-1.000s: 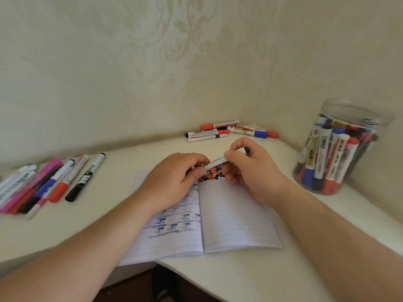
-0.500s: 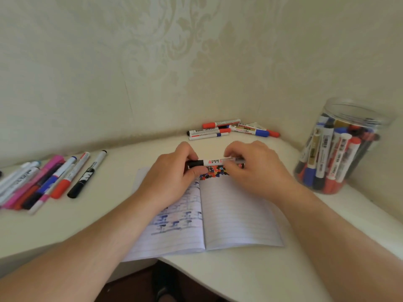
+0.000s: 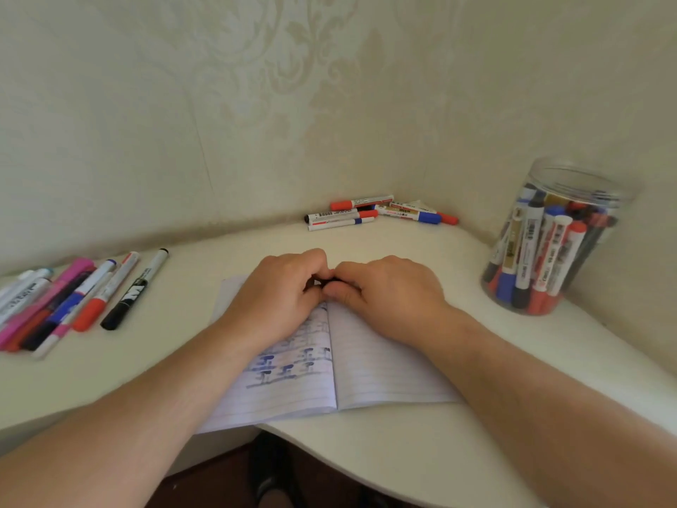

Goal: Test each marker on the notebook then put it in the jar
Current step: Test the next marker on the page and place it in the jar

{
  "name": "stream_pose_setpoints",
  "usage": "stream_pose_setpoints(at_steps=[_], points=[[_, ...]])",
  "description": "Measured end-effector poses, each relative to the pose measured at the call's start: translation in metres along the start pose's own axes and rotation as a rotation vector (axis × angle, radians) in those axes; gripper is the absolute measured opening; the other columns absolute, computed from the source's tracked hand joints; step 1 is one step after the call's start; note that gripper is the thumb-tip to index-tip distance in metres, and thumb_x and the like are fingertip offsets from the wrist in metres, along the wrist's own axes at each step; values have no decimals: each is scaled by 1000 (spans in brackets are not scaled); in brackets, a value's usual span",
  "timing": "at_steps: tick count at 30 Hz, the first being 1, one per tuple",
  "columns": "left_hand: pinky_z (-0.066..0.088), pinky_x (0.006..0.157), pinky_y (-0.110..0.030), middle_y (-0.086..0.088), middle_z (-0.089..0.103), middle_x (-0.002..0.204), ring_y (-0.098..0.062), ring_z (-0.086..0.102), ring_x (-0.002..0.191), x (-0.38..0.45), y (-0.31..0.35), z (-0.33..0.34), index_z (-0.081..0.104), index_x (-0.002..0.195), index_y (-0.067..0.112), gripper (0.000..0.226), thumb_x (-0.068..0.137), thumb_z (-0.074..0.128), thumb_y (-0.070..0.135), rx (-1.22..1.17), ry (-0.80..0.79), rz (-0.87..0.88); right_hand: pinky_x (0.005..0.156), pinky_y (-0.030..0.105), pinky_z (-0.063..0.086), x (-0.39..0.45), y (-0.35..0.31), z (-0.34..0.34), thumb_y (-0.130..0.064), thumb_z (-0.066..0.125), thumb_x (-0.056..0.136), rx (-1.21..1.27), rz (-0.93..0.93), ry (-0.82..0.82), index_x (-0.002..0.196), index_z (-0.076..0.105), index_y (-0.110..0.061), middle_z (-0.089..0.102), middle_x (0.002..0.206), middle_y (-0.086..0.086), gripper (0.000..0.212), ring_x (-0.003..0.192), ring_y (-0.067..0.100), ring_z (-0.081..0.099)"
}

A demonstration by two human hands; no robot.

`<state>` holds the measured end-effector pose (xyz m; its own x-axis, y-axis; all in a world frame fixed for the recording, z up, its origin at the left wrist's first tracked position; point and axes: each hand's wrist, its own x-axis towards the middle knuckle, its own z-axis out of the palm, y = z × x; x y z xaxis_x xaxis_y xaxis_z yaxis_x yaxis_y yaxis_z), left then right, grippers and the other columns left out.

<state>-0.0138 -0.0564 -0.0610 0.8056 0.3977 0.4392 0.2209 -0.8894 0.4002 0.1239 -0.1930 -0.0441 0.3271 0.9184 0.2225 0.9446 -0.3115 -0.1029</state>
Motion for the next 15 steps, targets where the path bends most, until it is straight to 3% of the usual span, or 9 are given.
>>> stream_pose_setpoints(at_steps=[3,7,10,13,15], points=[[35,65,-10,20,62,83,-13,56,74,-1,0,1,70,96,20,15,86,75,9,-13,20,7,66,36,39,0,-1,-3,-73,32,100,-18,26,-17,124,58,-42,71,102,-3,47,96,27,63],[47,68,-34,13,70,88,-15,62,77,0,3,2,57,94,22,17,91,71,32,-97,52,-22,68,41,42,-3,9,-18,-67,35,102,191,170,-15,107,39,-27,63,88,-1,41,83,28,56],[49,68,-37,12,69,87,-13,60,76,1,0,0,43,90,26,23,91,65,19,-150,66,-75,67,40,44,-8,29,-27,-28,46,105,705,312,167,92,47,-25,68,81,4,13,75,25,58],[47,68,-40,9,63,78,-13,56,74,0,-4,-3,45,96,26,19,96,55,10,-180,5,-80,76,39,53,-9,45,-33,12,32,91,1474,357,169,97,70,-23,74,95,10,52,88,25,64],[44,70,-38,10,59,81,-9,54,77,2,-6,-2,52,103,33,21,99,52,12,-157,-73,-64,78,36,55,-9,54,-32,22,36,91,1707,316,146,111,73,-20,73,98,9,59,92,23,66]])
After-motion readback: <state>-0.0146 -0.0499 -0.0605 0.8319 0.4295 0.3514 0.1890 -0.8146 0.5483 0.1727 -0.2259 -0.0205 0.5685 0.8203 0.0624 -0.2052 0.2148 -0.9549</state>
